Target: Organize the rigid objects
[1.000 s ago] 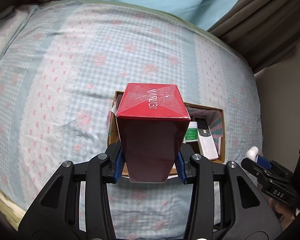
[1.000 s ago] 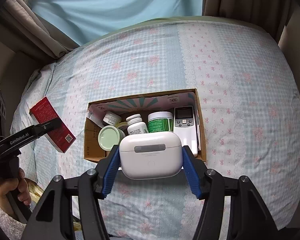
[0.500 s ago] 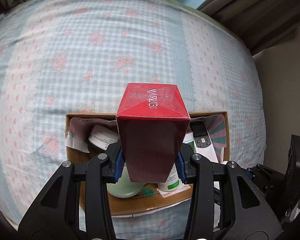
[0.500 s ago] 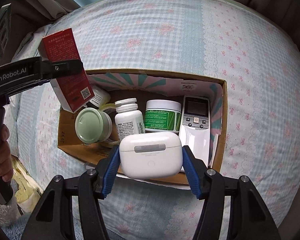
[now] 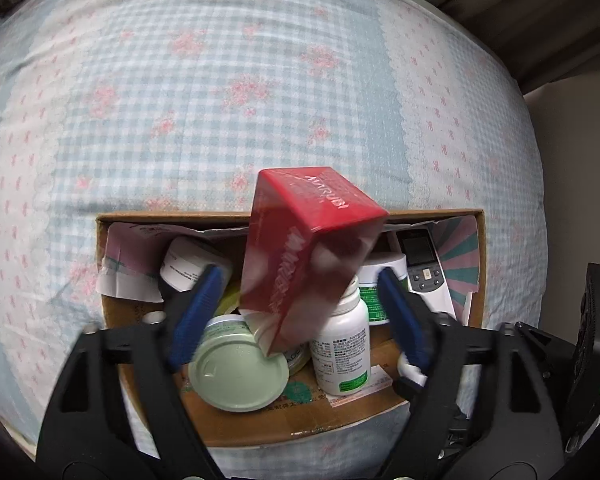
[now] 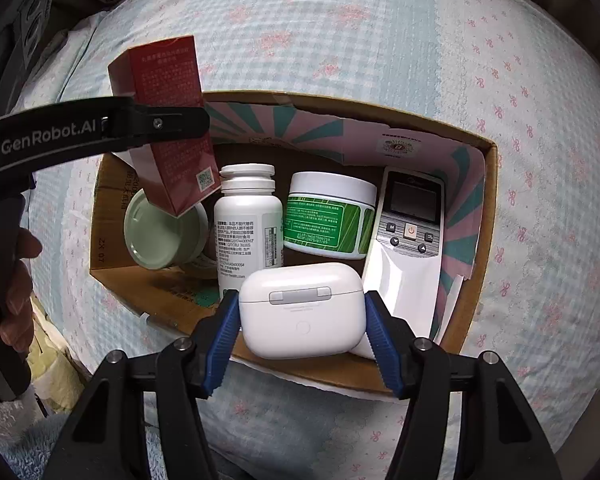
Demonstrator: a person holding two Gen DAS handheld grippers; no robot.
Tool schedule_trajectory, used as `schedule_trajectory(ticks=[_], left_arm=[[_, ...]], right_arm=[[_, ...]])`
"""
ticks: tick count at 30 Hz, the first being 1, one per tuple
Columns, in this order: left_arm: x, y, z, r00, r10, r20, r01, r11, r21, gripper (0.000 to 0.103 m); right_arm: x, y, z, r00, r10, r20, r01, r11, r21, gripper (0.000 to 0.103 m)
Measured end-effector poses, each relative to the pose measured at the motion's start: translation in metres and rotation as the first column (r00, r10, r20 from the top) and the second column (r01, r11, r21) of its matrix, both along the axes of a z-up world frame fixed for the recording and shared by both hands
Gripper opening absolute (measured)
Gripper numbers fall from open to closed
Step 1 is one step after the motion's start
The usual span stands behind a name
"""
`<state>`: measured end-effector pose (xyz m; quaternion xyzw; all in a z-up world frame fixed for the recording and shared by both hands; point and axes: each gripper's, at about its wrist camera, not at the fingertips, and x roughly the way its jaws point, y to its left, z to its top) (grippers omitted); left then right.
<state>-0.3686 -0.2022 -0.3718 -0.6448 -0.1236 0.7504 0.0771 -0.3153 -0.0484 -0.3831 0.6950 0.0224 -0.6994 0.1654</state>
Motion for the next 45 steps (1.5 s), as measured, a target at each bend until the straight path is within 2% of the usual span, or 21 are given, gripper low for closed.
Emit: schedule_trajectory(ticks=[1, 2, 3, 5, 11, 21, 29, 34, 37, 39, 42, 45], left_arm=[[0.0, -0.001, 0.004, 1.0, 0.002, -0.02, -0.002, 1.0, -0.003, 0.103], [0.001, -0.002, 0.008, 0.999, -0.002, -0.032, 0.002, 1.0, -0.011, 0.103], [0.002, -0.003, 0.011, 0.999, -0.007, -0.04, 0.006, 1.0, -0.023, 0.103], [0.004, -0.008, 0.016, 0.998, -0.009, -0.057, 0.007, 0.999, -0.042, 0.103], [0.012, -0.026, 0.032, 0.996, 0.025, -0.082, -0.026, 1.0, -0.017, 0.103], [0.043, -0.038, 0.075, 0.987, 0.07, -0.144, -0.076, 0.996, -0.036, 0.103], [0.093, -0.034, 0.113, 0.974, 0.075, -0.212, -0.091, 0.994, -0.065, 0.103], [0.134, -0.024, 0.133, 0.965, 0.07, -0.254, -0.097, 0.991, -0.097, 0.103], [0.157, -0.018, 0.155, 0.955, 0.057, -0.292, -0.095, 0.989, -0.116, 0.103], [0.17, -0.012, 0.178, 0.941, 0.045, -0.336, -0.097, 0.986, -0.137, 0.103], [0.185, -0.001, 0.222, 0.909, 0.043, -0.414, -0.103, 0.987, -0.124, 0.103], [0.197, 0.016, 0.271, 0.866, 0.037, -0.499, -0.11, 0.987, -0.117, 0.103]], right_arm=[[0.001, 0.001, 0.001, 1.0, -0.009, -0.008, 0.009, 1.0, -0.016, 0.071], [0.0, 0.002, 0.004, 1.0, -0.021, -0.015, 0.02, 0.999, -0.028, 0.094], [0.001, 0.004, 0.006, 0.999, -0.031, -0.027, 0.03, 0.999, -0.033, 0.103], [0.002, 0.006, 0.008, 0.999, -0.039, -0.023, 0.038, 0.998, -0.044, 0.103], [0.007, 0.02, 0.013, 0.995, -0.094, -0.015, 0.093, 0.994, -0.058, 0.103], [0.023, 0.023, 0.046, 0.989, -0.11, -0.098, 0.103, 0.991, -0.081, 0.103], [0.05, 0.024, 0.083, 0.976, -0.106, -0.19, 0.085, 0.99, -0.111, 0.103], [0.074, 0.038, 0.106, 0.964, -0.107, -0.242, 0.09, 0.993, -0.083, 0.103], [0.085, 0.055, 0.132, 0.946, -0.134, -0.295, 0.121, 0.991, -0.063, 0.103], [0.093, 0.066, 0.16, 0.922, -0.144, -0.36, 0.139, 0.989, -0.04, 0.103], [0.106, 0.083, 0.212, 0.866, -0.158, -0.474, 0.168, 0.986, -0.023, 0.103], [0.122, 0.1, 0.266, 0.799, -0.186, -0.572, 0.204, 0.978, -0.033, 0.103]])
